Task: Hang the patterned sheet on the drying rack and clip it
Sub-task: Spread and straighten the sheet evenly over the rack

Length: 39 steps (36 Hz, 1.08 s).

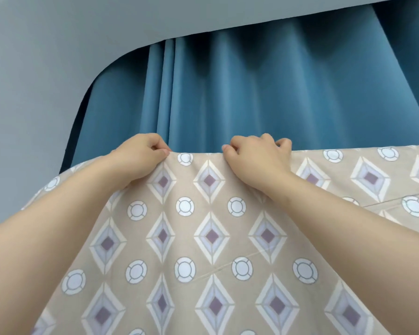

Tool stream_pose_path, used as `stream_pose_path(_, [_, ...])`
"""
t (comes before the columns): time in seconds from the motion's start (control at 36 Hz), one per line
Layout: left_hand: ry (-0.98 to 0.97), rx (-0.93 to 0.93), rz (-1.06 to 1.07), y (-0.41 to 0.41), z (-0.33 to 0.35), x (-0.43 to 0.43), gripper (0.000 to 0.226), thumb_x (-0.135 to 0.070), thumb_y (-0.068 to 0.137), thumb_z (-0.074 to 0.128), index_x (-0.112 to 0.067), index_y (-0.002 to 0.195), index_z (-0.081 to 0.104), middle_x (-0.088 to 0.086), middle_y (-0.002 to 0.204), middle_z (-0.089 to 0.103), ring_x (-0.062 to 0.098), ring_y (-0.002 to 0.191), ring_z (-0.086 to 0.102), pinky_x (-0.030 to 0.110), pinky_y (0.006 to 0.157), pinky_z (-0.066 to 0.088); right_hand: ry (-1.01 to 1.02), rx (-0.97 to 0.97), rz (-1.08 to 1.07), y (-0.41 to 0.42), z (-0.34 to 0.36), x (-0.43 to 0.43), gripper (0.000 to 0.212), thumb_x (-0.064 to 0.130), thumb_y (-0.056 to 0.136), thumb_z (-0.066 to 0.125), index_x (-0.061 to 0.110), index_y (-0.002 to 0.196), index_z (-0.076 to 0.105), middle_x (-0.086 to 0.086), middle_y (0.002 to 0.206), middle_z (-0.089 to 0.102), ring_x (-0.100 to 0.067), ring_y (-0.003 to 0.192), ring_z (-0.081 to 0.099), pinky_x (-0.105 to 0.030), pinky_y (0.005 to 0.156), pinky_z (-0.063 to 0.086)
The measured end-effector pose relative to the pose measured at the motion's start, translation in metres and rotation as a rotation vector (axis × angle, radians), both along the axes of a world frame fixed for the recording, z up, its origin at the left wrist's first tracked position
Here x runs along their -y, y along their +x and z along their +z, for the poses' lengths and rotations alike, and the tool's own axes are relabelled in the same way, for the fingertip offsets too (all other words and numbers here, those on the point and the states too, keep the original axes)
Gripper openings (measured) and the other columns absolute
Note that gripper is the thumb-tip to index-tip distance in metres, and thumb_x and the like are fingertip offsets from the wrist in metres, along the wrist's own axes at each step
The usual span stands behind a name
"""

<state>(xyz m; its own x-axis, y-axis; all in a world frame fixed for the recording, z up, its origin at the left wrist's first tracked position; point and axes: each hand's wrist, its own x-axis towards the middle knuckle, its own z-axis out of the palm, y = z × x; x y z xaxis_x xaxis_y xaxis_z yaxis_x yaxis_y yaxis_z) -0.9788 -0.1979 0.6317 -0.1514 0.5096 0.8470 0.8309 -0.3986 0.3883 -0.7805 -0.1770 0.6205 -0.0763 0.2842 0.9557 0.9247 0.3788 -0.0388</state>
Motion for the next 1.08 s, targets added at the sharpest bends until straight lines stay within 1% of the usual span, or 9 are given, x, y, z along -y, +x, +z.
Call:
stream_pose_path(0.08, [0.039, -0.033, 0.070, -0.002, 0.002, 0.001, 0.021, -0.027, 0.093, 0.046, -0.024, 0.074, 0.055, -0.008, 0.082, 0.059, 0.025, 0.090, 0.056, 0.038, 0.090, 0.044, -0.016, 0.013, 0.092, -0.010, 0.004, 0.004, 0.032, 0.032, 0.097, 0.030, 0.021, 0.081, 0.055, 0.004, 0.077, 0.059, -0.021, 0.082, 0.050, -0.035, 0.082, 0.019])
stream_pose_path(0.19, [0.004, -0.067, 0.036, -0.003, 0.009, 0.005, 0.019, -0.026, 0.095, 0.044, -0.020, 0.082, 0.057, 0.000, 0.080, 0.057, 0.019, 0.073, 0.050, 0.026, 0.058, 0.037, -0.118, -0.046, 0.097, -0.013, 0.014, 0.006, 0.032, 0.033, 0.096, 0.033, 0.020, 0.071, 0.048, 0.006, 0.067, 0.052, -0.011, 0.065, 0.045, -0.034, 0.078, 0.017])
stream_pose_path(0.36, [-0.207, -0.218, 0.070, -0.016, 0.016, 0.010, 0.030, -0.043, 0.097, 0.036, -0.017, 0.085, 0.048, 0.002, 0.082, 0.054, 0.020, 0.073, 0.049, 0.031, 0.066, 0.038, -0.128, -0.135, -0.052, -0.019, 0.012, 0.008, 0.030, 0.019, 0.090, 0.029, 0.018, 0.061, 0.036, 0.001, 0.062, 0.047, -0.016, 0.059, 0.042, -0.039, 0.081, 0.021])
stream_pose_path(0.53, [-0.093, -0.226, 0.031, -0.038, 0.006, -0.004, 0.038, -0.041, 0.097, 0.035, -0.019, 0.067, 0.040, -0.003, 0.068, 0.047, 0.019, 0.067, 0.045, 0.030, 0.065, 0.034, -0.027, -0.090, -0.033, -0.045, 0.000, 0.006, 0.027, 0.028, 0.094, 0.028, 0.020, 0.080, 0.050, 0.002, 0.076, 0.059, -0.023, 0.081, 0.049, -0.037, 0.081, 0.020])
stream_pose_path(0.64, [-0.077, -0.237, -0.065, -0.045, 0.004, 0.000, 0.031, -0.037, 0.096, 0.039, -0.022, 0.073, 0.050, 0.001, 0.076, 0.056, 0.022, 0.069, 0.053, 0.032, 0.062, 0.044, 0.023, 0.067, 0.032, -0.080, -0.007, 0.001, 0.032, 0.035, 0.098, 0.024, 0.022, 0.089, 0.051, 0.005, 0.080, 0.056, -0.023, 0.087, 0.045, -0.038, 0.083, 0.022])
stream_pose_path(0.69, [-0.087, -0.258, -0.093, -0.050, 0.004, 0.002, 0.028, -0.035, 0.097, 0.039, -0.023, 0.080, 0.057, 0.002, 0.083, 0.061, 0.023, 0.075, 0.058, 0.032, 0.068, 0.048, 0.059, 0.043, 0.032, -0.088, -0.006, -0.003, 0.033, 0.033, 0.099, 0.022, 0.021, 0.074, 0.042, 0.006, 0.069, 0.048, -0.025, 0.083, 0.046, -0.039, 0.083, 0.023])
stream_pose_path(0.78, [-0.076, -0.296, 0.059, -0.065, -0.002, 0.000, 0.034, -0.041, 0.097, 0.031, -0.020, 0.092, 0.057, 0.002, 0.087, 0.065, 0.024, 0.081, 0.059, 0.036, 0.087, 0.044, 0.083, 0.023, 0.033, -0.089, -0.006, -0.008, 0.033, 0.033, 0.100, 0.021, 0.019, 0.078, 0.042, 0.004, 0.068, 0.047, -0.026, 0.082, 0.045, -0.038, 0.085, 0.024])
stream_pose_path(0.92, [0.105, -0.124, 0.092, -0.104, -0.022, -0.013, 0.028, -0.039, 0.097, 0.034, -0.021, 0.100, 0.054, -0.006, 0.094, 0.059, 0.019, 0.092, 0.051, 0.031, 0.075, 0.037, 0.056, 0.028, 0.015, -0.088, -0.008, -0.012, 0.033, 0.035, 0.100, 0.023, 0.018, 0.089, 0.049, 0.003, 0.077, 0.051, -0.025, 0.085, 0.044, -0.037, 0.085, 0.022])
stream_pose_path(1.08, [0.071, 0.144, -0.152, -0.131, -0.023, -0.013, 0.019, -0.027, 0.094, 0.048, -0.026, 0.082, 0.062, -0.006, 0.083, 0.063, 0.017, 0.066, 0.056, 0.026, 0.058, 0.045, 0.052, 0.021, 0.013, -0.092, -0.006, -0.011, 0.032, 0.028, 0.098, 0.025, 0.017, 0.097, 0.055, 0.001, 0.088, 0.062, -0.026, 0.091, 0.049, -0.037, 0.081, 0.021])
